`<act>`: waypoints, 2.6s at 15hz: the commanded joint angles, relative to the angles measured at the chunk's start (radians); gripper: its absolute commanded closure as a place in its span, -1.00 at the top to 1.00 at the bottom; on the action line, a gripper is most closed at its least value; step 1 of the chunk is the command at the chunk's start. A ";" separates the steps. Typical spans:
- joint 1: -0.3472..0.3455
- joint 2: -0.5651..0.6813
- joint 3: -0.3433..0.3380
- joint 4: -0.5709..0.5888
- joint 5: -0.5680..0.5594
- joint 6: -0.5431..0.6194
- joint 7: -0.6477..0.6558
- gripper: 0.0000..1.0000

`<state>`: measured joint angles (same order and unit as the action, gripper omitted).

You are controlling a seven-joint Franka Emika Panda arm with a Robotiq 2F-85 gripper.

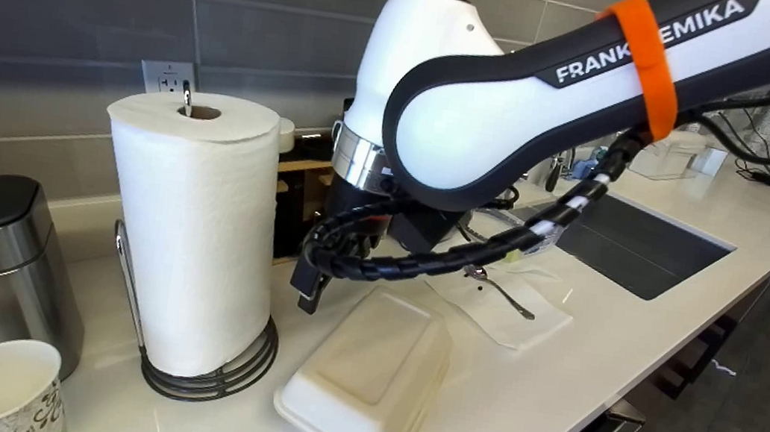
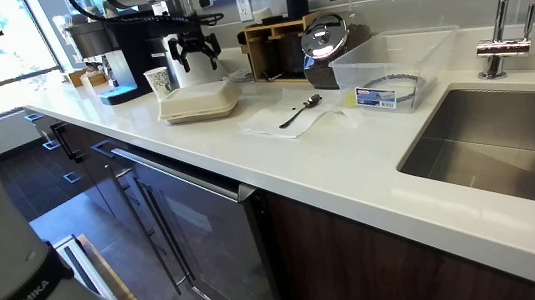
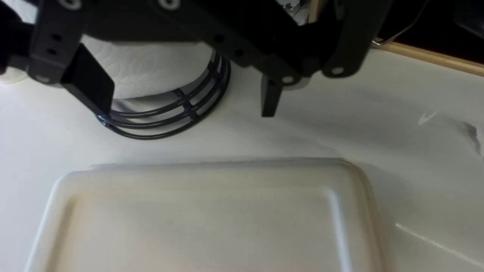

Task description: Push the white food pack forwards then backwards.

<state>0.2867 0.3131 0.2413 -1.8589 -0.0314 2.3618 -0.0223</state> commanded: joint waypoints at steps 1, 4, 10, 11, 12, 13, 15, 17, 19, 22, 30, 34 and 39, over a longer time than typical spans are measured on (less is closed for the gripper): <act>0.007 0.054 -0.013 0.031 -0.017 0.009 0.019 1.00; 0.006 0.086 -0.031 0.035 -0.030 0.004 0.023 1.00; 0.006 0.076 -0.056 0.018 -0.014 -0.049 0.080 1.00; 0.006 0.069 -0.058 0.013 -0.010 -0.064 0.098 1.00; 0.004 0.052 -0.062 -0.004 -0.003 -0.081 0.126 1.00; 0.002 0.044 -0.064 -0.010 0.002 -0.098 0.145 1.00; -0.002 0.021 -0.068 -0.033 0.012 -0.131 0.190 1.00; -0.005 -0.002 -0.072 -0.059 0.020 -0.148 0.233 1.00; -0.009 -0.028 -0.075 -0.097 0.026 -0.148 0.276 1.00; -0.016 -0.077 -0.079 -0.165 0.045 -0.141 0.355 1.00; -0.042 -0.172 -0.084 -0.273 0.108 -0.126 0.475 1.00; -0.041 -0.258 -0.075 -0.262 0.143 -0.158 0.515 1.00; -0.038 -0.357 -0.038 -0.249 0.286 -0.308 0.604 1.00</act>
<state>0.2493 0.0162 0.1781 -2.0940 0.1700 2.1506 0.5218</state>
